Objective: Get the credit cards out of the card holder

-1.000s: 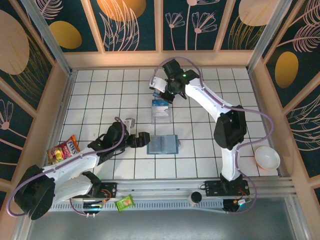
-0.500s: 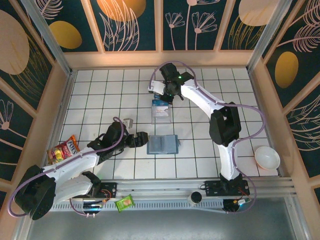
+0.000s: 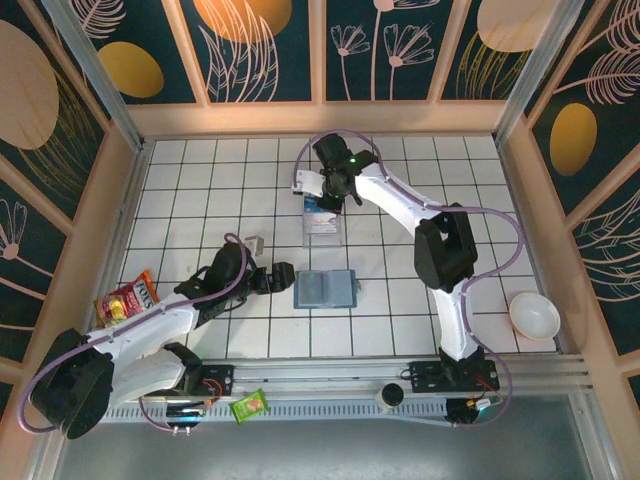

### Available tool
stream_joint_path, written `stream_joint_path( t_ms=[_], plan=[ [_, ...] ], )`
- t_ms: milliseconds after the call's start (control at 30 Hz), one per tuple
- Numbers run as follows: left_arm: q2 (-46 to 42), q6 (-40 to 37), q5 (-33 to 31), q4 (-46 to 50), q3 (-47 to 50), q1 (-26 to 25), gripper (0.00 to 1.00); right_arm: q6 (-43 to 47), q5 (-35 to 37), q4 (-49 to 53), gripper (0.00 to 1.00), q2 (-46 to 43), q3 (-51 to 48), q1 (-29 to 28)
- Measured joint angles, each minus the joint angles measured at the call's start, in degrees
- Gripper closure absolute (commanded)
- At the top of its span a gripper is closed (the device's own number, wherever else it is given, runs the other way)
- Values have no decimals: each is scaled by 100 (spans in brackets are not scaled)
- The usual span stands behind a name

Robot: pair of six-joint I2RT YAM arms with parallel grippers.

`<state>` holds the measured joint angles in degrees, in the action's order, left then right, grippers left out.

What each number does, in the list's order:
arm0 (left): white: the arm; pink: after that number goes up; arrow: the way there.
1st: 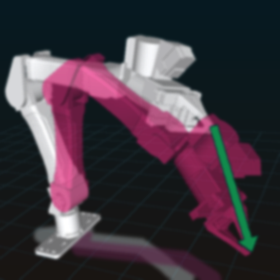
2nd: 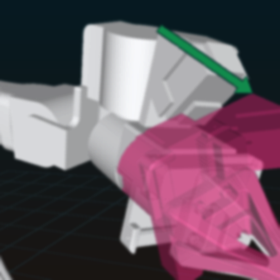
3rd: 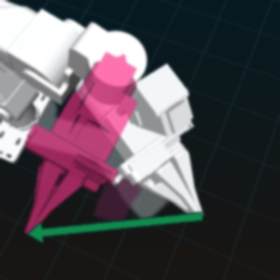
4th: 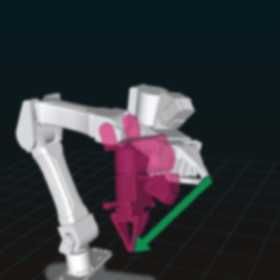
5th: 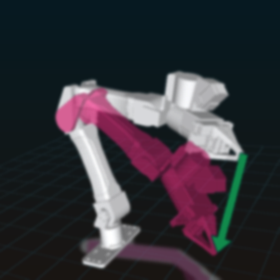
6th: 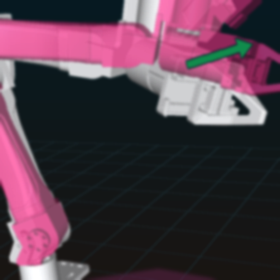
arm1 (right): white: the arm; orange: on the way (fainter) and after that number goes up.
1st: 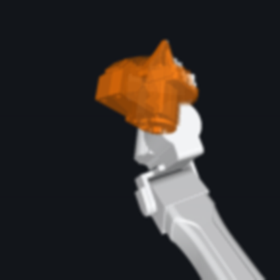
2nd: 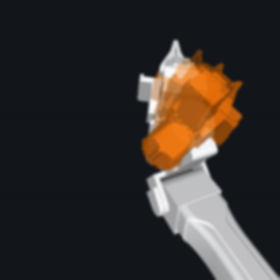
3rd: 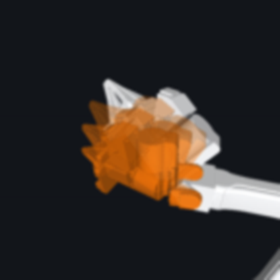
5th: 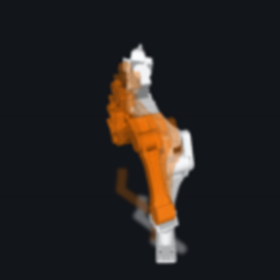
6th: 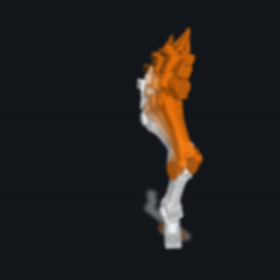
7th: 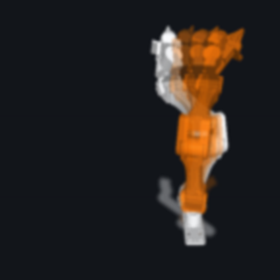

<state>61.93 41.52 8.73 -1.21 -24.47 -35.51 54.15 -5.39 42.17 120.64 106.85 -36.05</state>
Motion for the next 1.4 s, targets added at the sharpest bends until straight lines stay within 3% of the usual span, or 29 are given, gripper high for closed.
stream_joint_path(
  t_ms=[433,600,733,933,1167,1400],
  plan=[
    [238,37,4,2,7,33,4,146,31,-105,100,9,-339,-11],
    [317,57,44,-2,7,37,4,142,208,-339,79,9,-575,-11],
    [350,59,114,-7,7,37,4,61,280,-501,72,9,-640,-9],
    [350,76,155,-15,7,37,4,-234,282,-988,70,-28,-640,13],
    [107,190,129,-162,184,37,1,-1193,256,-1862,67,-420,-654,98],
    [-505,391,-44,-439,544,37,1,-3416,-111,-3311,59,-1631,-1624,136]
  ],
)
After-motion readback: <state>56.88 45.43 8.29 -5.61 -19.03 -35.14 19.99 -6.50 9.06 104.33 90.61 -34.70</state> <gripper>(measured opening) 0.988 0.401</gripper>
